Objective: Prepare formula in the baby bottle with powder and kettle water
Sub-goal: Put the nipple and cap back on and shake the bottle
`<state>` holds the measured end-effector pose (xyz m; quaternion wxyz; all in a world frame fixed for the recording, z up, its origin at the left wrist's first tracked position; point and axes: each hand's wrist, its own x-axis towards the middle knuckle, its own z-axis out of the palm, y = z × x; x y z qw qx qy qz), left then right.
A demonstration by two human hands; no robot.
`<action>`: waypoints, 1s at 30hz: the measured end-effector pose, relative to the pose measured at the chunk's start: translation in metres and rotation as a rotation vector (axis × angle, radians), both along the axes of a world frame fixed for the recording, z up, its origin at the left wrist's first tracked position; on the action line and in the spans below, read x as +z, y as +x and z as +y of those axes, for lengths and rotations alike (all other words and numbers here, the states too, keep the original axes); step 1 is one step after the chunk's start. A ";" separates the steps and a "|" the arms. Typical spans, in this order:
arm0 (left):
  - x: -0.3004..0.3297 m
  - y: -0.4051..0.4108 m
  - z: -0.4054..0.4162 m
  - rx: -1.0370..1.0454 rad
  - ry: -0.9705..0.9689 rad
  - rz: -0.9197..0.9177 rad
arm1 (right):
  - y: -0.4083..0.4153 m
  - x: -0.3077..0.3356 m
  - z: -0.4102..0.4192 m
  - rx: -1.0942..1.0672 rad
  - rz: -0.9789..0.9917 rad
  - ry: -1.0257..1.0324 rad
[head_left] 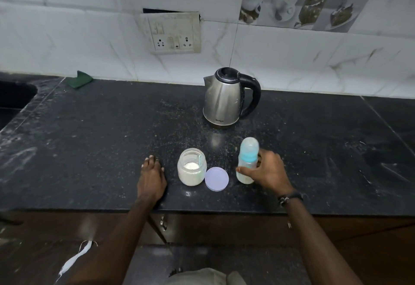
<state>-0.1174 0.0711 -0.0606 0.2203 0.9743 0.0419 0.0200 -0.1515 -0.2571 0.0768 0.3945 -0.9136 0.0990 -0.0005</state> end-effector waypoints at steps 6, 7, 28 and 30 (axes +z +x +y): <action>-0.001 -0.002 0.003 -0.033 0.041 -0.043 | 0.000 0.023 0.006 -0.014 -0.022 -0.084; -0.004 -0.002 0.003 -0.033 0.045 -0.044 | -0.001 0.025 0.005 -0.006 0.016 -0.124; -0.020 -0.004 0.003 -0.027 0.055 -0.129 | -0.001 0.029 0.014 -0.113 0.104 0.149; -0.020 -0.003 0.004 -0.030 0.050 -0.137 | -0.001 0.026 0.015 -0.086 0.055 0.108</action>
